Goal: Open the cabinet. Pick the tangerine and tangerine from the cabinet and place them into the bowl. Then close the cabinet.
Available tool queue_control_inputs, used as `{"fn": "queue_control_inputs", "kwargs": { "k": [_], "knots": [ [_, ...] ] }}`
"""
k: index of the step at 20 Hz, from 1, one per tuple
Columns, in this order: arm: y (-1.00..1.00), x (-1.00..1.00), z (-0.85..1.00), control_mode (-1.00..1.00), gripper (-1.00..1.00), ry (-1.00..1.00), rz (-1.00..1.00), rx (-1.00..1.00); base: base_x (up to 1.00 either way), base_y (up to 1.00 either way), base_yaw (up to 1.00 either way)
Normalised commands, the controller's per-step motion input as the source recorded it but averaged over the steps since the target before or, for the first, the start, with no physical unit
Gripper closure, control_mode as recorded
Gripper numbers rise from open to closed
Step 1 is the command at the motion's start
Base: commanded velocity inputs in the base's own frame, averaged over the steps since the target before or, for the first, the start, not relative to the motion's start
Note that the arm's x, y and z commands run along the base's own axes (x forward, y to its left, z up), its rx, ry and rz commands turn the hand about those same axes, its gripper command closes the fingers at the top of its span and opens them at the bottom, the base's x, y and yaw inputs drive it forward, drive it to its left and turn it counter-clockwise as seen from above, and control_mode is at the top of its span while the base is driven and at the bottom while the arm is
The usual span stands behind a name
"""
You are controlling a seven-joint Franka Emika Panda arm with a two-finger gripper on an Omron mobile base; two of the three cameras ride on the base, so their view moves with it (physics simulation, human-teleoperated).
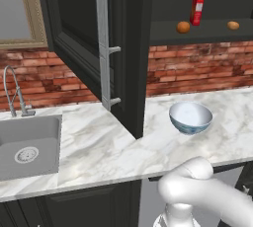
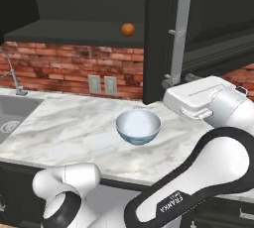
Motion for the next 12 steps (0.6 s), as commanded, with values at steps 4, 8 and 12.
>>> {"fn": "queue_control_inputs", "kwargs": {
  "k": [4, 8, 12],
  "knots": [
    [-1.00, -0.01, -0.48, -1.00, -1.00, -0.19, -0.05, 0.00, 0.00, 0.00, 0.00],
    [-0.65, -0.16, -0.08, -1.00, -1.00, -0.10, -0.29, 0.09, 0.00, 0.00, 0.00],
    [0.00, 0.00, 0.00, -1.00, -1.00, 0.01, 0.00, 0.00, 0.00, 0.00, 0.00]
  ]
}}
